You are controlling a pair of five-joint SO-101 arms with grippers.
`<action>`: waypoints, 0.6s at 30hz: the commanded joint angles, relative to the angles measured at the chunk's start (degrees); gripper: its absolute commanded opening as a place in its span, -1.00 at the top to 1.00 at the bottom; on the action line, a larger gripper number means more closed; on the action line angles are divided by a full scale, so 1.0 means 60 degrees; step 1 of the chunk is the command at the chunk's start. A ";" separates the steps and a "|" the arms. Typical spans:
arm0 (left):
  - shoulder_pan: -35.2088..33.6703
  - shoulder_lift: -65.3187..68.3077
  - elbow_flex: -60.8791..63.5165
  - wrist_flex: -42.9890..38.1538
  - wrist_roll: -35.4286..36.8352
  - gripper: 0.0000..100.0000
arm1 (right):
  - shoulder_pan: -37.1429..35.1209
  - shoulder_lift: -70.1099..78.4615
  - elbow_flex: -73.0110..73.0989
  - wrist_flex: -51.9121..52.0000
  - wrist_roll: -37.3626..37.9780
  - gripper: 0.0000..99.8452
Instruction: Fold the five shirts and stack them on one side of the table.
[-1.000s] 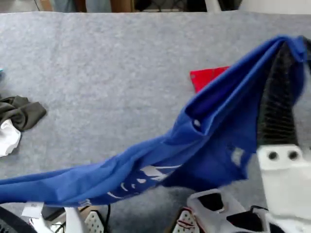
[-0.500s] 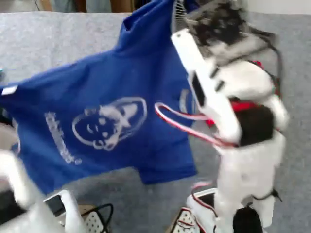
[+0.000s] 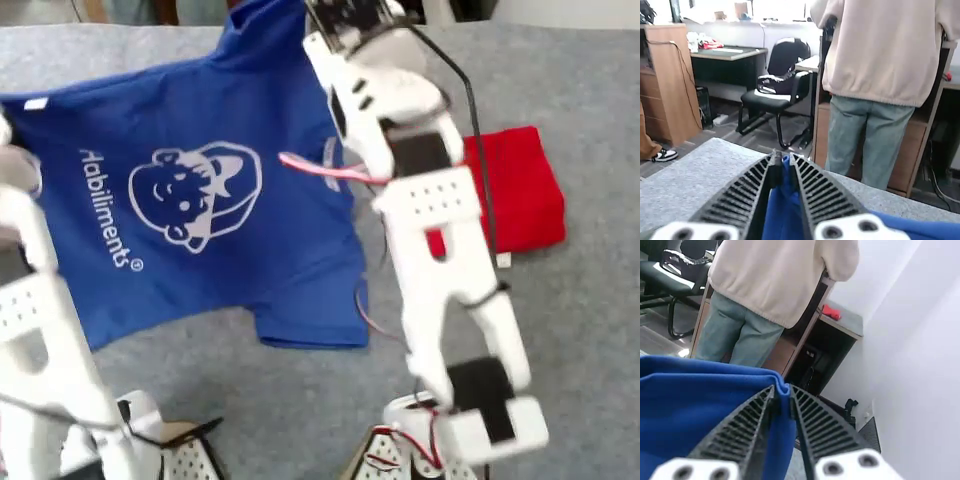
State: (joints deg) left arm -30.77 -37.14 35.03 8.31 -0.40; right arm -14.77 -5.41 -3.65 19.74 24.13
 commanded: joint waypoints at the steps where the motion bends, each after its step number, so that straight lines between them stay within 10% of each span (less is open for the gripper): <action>1: 0.0286 0.1509 -0.1663 -0.0220 -0.0132 0.94 | 0.0132 0.1385 -0.2615 0.0615 0.0059 0.97; 18: 0.0007 0.2579 -0.1780 0.1802 -0.0161 0.94 | 0.0278 0.5546 -0.9634 0.8689 0.0264 0.97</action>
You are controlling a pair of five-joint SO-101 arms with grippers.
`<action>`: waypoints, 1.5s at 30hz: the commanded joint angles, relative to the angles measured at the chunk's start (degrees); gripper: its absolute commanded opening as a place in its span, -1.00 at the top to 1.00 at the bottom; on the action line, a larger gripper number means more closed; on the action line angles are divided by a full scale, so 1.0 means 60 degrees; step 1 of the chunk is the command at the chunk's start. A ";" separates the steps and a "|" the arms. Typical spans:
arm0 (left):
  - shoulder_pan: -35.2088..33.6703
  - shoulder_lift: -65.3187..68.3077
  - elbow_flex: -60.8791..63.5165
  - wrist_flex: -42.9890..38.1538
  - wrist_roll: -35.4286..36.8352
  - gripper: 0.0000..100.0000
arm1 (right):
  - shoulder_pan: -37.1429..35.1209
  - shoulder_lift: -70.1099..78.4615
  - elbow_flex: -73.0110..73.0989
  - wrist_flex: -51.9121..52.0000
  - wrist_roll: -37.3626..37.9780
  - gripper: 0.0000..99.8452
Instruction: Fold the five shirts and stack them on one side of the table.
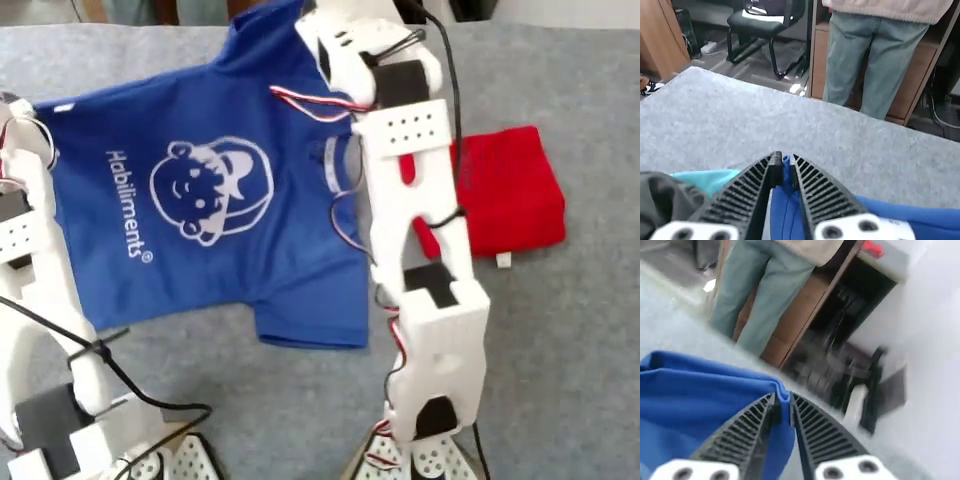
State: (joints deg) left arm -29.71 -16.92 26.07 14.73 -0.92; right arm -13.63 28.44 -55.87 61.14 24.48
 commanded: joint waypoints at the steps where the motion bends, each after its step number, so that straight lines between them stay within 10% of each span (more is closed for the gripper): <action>1: -0.0256 -0.0996 -0.0315 0.1114 -0.0190 0.94 | 0.0088 -0.0081 -0.0989 0.2432 0.0484 0.97; 11: -0.0007 -0.3267 0.1927 0.3707 -0.2095 0.94 | -0.0249 -0.0564 -0.1985 0.6608 0.1670 0.97; 22: -0.0007 -0.5978 0.6293 0.3766 -0.2125 0.94 | -0.0015 -0.2220 0.1282 0.6593 0.1568 0.97; 36: -0.0081 -0.7018 0.8066 0.4249 -0.2139 0.94 | -0.0425 -0.8784 1.5084 -0.0571 0.0527 0.97; 45: -0.0681 -0.7048 0.7802 0.4147 -0.3018 0.94 | -0.0425 -1.1011 1.8396 -0.1055 0.0542 0.97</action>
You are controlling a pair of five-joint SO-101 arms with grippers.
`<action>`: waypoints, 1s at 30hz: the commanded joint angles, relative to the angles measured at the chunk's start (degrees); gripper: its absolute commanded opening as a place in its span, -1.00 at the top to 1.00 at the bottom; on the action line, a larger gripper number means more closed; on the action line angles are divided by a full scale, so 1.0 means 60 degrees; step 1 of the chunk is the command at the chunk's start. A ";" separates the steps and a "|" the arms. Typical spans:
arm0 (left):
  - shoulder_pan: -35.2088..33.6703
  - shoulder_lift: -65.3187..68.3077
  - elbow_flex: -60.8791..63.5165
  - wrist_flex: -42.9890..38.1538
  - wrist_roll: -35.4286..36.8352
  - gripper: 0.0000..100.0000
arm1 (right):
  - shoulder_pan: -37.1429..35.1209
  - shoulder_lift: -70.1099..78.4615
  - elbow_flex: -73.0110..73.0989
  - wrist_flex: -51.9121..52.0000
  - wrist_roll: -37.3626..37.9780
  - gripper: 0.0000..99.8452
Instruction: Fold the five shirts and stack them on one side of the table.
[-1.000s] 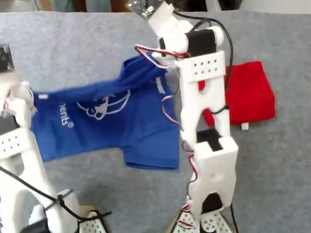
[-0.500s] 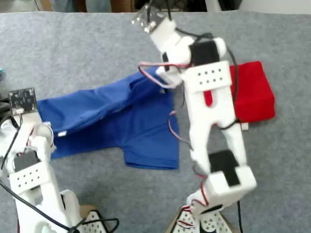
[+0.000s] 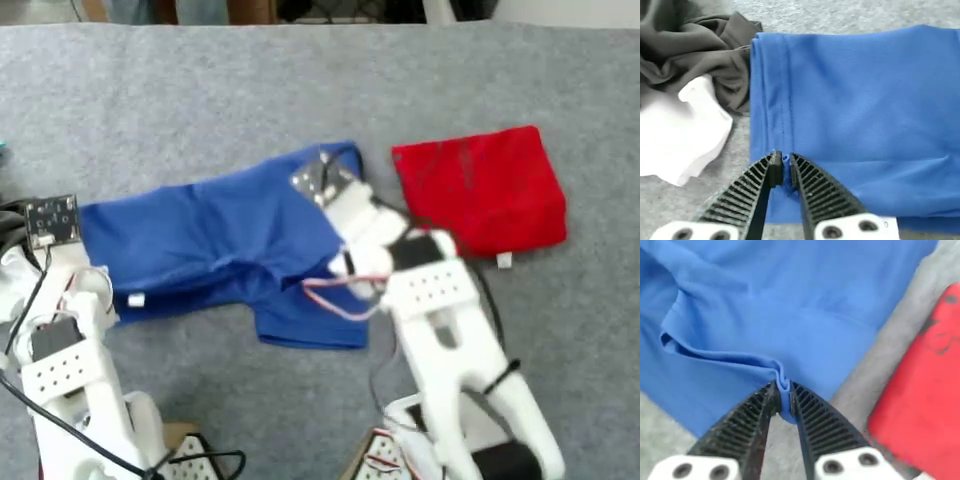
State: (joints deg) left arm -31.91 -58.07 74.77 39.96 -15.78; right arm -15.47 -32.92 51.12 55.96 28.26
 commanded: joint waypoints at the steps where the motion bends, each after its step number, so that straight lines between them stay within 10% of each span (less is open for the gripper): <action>1: -0.0491 -0.0234 -0.0315 -0.0059 -0.0733 0.94 | -0.0117 -0.1062 0.0813 -0.0190 -0.0088 0.97; 30: -0.0271 -0.0249 0.0564 -0.0059 -0.1128 0.94 | -0.1875 -0.4139 0.3348 -0.0176 -0.0615 0.97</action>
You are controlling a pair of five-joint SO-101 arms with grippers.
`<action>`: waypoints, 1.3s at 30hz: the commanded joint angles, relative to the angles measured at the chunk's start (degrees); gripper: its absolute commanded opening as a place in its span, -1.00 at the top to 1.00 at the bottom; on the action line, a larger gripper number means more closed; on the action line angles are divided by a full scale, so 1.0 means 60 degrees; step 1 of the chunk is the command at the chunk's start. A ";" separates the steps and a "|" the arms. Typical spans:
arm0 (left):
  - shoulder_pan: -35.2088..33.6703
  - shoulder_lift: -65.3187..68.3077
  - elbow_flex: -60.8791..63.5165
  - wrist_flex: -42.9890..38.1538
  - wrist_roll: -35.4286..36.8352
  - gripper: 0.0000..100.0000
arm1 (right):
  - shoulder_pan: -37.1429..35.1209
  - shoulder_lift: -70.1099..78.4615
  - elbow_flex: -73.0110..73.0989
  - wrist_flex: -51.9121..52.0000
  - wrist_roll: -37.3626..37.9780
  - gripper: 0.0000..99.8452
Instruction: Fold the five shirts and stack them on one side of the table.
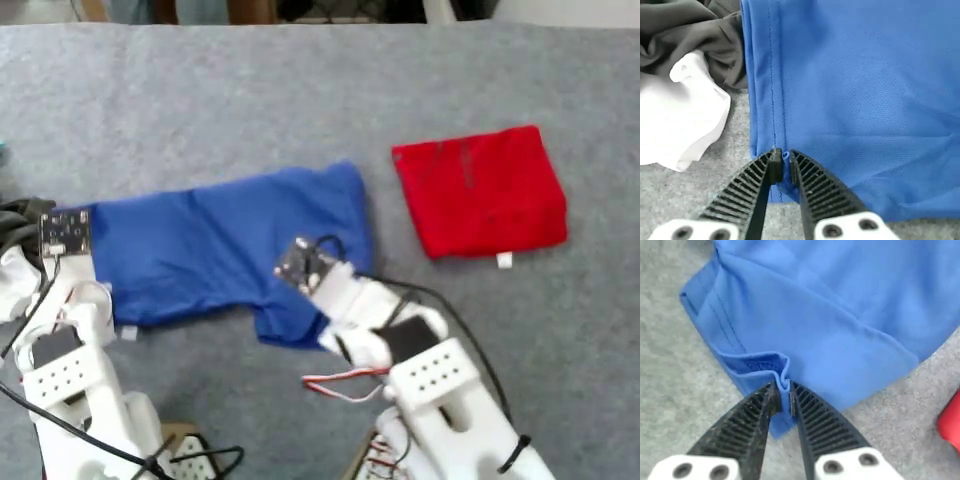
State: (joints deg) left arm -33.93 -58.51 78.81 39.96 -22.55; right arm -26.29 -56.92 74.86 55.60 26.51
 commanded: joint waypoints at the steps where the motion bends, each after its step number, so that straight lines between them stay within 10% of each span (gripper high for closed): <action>1: 0.0051 -0.0176 -0.0125 -0.0059 0.0000 0.94 | 0.0044 -0.0139 -0.0681 -0.0117 -0.0454 0.97; 12: 0.0051 -0.0088 0.0447 -0.0366 -0.0029 0.91 | 0.1201 -0.0139 -0.0022 -0.0103 0.0440 0.95; 23: -0.0652 -0.0088 -0.1370 0.1788 0.0381 0.53 | 0.1582 -0.0154 -0.0813 0.0762 0.1538 0.30; 33: -0.1648 -0.0088 -0.5722 0.5084 0.0484 0.66 | 0.1582 -0.0154 -0.4125 0.3678 0.2462 0.34; 39: -0.0271 0.0337 -0.6542 0.4879 0.2022 0.92 | 0.1538 -0.0007 -0.5326 0.3223 0.2696 0.96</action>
State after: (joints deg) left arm -40.97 -58.33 42.86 70.46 -13.49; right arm -17.49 -56.92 47.34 78.81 42.24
